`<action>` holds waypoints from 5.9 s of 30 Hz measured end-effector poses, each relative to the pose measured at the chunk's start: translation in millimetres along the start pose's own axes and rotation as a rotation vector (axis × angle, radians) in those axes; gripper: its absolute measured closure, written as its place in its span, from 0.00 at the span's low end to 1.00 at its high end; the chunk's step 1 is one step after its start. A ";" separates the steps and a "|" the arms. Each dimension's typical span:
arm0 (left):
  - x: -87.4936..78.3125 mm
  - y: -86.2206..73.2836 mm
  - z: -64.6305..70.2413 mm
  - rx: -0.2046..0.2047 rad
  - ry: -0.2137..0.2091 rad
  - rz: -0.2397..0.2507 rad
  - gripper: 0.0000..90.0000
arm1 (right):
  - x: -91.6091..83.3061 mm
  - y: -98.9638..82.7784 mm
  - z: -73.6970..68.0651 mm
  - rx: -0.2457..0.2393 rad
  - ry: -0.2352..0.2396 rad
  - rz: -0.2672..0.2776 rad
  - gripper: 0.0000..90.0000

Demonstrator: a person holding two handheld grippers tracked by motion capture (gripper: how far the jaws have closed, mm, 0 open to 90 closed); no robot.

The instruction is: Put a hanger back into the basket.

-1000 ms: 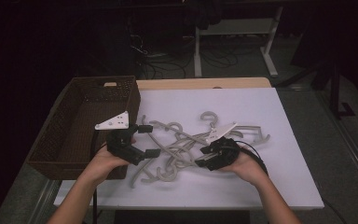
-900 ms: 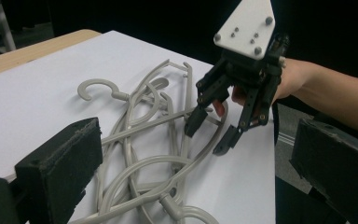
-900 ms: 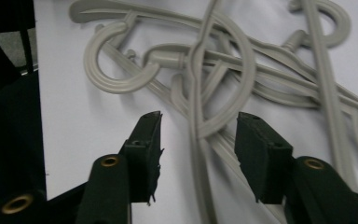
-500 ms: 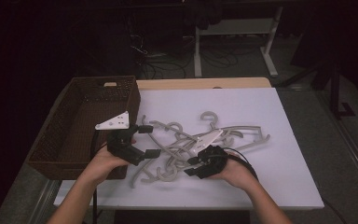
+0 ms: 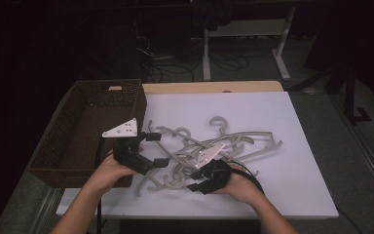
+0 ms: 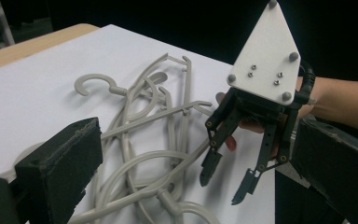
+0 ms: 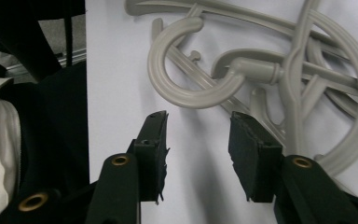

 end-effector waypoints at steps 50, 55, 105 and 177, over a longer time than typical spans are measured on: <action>20.8 -117.8 12.2 0.039 0.108 -0.347 0.47 | -32.2 6.4 19.1 0.059 -0.026 0.104 0.52; 22.2 -116.6 13.4 0.036 0.091 -0.342 0.54 | -34.4 7.9 18.6 0.053 -0.029 0.110 0.51; 25.7 -126.0 11.2 0.083 0.148 -0.397 0.60 | -36.4 5.9 22.2 0.069 -0.032 0.115 0.51; 11.9 -102.8 -0.1 0.054 0.219 -0.261 0.51 | -58.4 95.1 35.3 -0.044 -0.097 0.137 0.86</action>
Point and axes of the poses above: each handheld gripper's, and its own axes: x roughly forward along the jaws, y roughly out of its top, z roughly to its right, the point moved 10 cm from there along x, roughly forward along the jaws, and after that the axes turned 8 degrees about z, right-handed, at the moved point
